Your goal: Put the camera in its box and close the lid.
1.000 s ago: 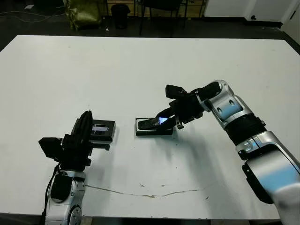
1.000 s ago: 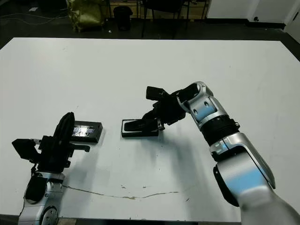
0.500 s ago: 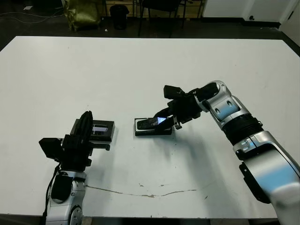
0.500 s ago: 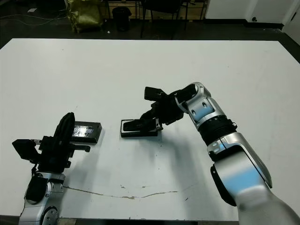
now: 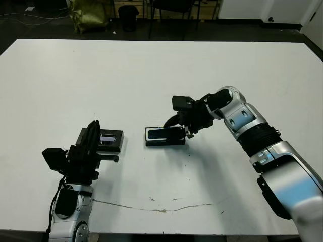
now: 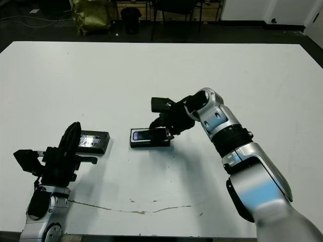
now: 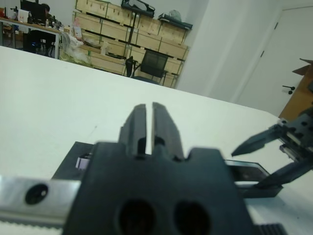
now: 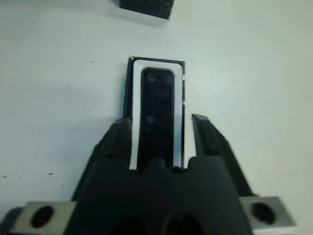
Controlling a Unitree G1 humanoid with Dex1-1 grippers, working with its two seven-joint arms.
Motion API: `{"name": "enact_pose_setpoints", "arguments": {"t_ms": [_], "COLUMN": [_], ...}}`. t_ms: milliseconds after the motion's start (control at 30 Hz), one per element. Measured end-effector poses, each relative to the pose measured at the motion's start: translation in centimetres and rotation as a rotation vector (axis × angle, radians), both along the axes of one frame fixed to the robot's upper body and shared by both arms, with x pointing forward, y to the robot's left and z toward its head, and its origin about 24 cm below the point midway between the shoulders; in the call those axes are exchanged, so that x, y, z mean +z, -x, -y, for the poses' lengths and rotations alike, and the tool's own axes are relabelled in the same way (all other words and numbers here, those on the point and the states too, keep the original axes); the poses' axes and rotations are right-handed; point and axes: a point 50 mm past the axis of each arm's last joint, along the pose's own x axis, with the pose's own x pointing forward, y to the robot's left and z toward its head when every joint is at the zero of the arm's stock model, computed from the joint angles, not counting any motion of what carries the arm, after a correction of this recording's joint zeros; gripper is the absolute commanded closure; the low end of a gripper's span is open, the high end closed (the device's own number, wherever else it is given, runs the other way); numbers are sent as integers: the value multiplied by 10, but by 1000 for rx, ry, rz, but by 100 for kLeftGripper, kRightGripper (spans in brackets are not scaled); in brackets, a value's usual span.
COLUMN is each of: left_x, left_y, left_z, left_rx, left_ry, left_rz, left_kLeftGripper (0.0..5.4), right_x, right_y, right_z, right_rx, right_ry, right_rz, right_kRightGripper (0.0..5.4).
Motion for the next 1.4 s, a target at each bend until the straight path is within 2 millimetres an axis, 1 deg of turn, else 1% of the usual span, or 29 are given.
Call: {"name": "enact_pose_setpoints", "arguments": {"t_ms": [333, 400, 633, 733, 800, 1000, 1100, 1200, 1300, 1400], "left_x": [0, 0, 0, 0, 0, 1, 1, 2, 1, 1], "left_y": [0, 0, 0, 0, 0, 0, 0, 0, -1, -2], "left_z": [0, 0, 0, 0, 0, 0, 0, 0, 0, -1], "left_rx": [-2, 1, 1, 2, 2, 3, 4, 4, -1, 0], "left_ry": [2, 2, 4, 4, 3, 1, -17, -18, -22, -26], "left_rz": [-5, -6, -7, -6, -5, -2, 0, 7, 19, 26], "left_kLeftGripper": [540, 540, 540, 540, 540, 540, 540, 540, 540, 540], "right_x": [3, 4, 7, 11, 20, 63, 72, 73, 70, 64], "right_y": [-2, -3, -4, 1, 3, 11, 22, 34, 43, 53], "right_z": [0, 0, 3, 3, 7, 30, 44, 55, 64, 73], "right_rx": [-23, -23, -34, -22, -50, -185, -310, -396, -468, -564], "right_ry": [-11, -7, -29, -106, -211, -455, -553, -617, -666, -725], "right_rz": [32, 38, 42, -11, -26, 19, 39, 43, 76, 120], "right_kRightGripper": [35, 1, 1, 1, 1, 1, 1, 1, 36, 104]}}
